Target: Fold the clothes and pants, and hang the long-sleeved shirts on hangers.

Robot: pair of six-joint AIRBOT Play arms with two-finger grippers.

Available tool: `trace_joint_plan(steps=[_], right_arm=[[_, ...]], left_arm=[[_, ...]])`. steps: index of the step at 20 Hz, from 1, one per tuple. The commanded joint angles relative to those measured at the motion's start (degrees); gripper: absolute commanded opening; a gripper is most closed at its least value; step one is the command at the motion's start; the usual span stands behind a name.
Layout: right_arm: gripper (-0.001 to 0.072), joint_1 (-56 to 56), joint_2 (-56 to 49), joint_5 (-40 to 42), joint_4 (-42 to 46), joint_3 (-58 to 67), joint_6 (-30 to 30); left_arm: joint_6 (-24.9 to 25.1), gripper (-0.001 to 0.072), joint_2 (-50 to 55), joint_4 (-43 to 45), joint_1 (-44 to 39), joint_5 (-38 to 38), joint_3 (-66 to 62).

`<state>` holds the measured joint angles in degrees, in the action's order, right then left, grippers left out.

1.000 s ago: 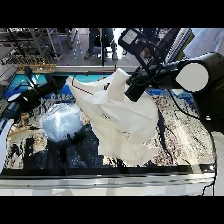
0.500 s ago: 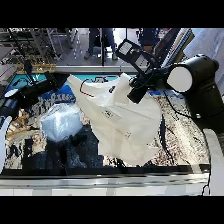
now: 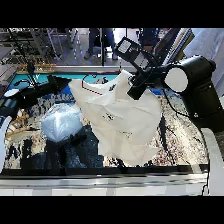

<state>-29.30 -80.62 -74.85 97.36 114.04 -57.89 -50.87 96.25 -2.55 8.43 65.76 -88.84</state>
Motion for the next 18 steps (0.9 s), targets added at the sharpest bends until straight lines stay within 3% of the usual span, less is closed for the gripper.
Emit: trace_joint_plan(steps=[1,3,5,8,12,13,14,15,18], right_arm=[[0.0017,0.0,-0.5,-2.5,0.2,-0.1,3.0],[0.0017,0.0,-1.7,-6.9,0.3,-1.0,9.5],[0.0017,0.0,-3.0,-8.7,2.6,-3.9,10.3],[0.0016,0.0,-5.9,-7.1,14.6,-6.0,-6.3],[0.0016,0.4,-5.3,5.9,16.9,-4.5,-32.2],[0.0016,0.9,-4.8,8.7,16.9,-3.4,-37.4],[0.0016,1.7,-4.3,10.8,17.2,-1.9,-42.3],[0.0016,2.7,-3.9,12.2,17.9,-0.1,-46.8],[0.0016,5.8,-1.5,18.3,24.6,2.5,-54.4]], left_arm=[[-0.2,0.001,-0.4,0.0,0.1,0.1,0.0],[-0.1,0.0009,-1.8,-2.4,0.0,0.1,-0.1],[0.8,0.001,-4.0,-3.5,0.0,0.1,-0.4],[0.8,0.0009,-8.0,-2.8,-0.2,2.5,-0.9],[0.2,0.0014,-11.7,7.1,-5.2,8.8,-0.9],[-0.2,0.0139,-11.9,10.9,-7.6,10.8,-0.8],[-1.1,0.036,-11.9,13.1,-10.3,12.9,-0.8],[-1.9,0.0433,-11.9,13.8,-12.9,15.2,-0.8],[-1.9,0.0433,-12.4,13.7,-19.6,21.8,-0.8]])
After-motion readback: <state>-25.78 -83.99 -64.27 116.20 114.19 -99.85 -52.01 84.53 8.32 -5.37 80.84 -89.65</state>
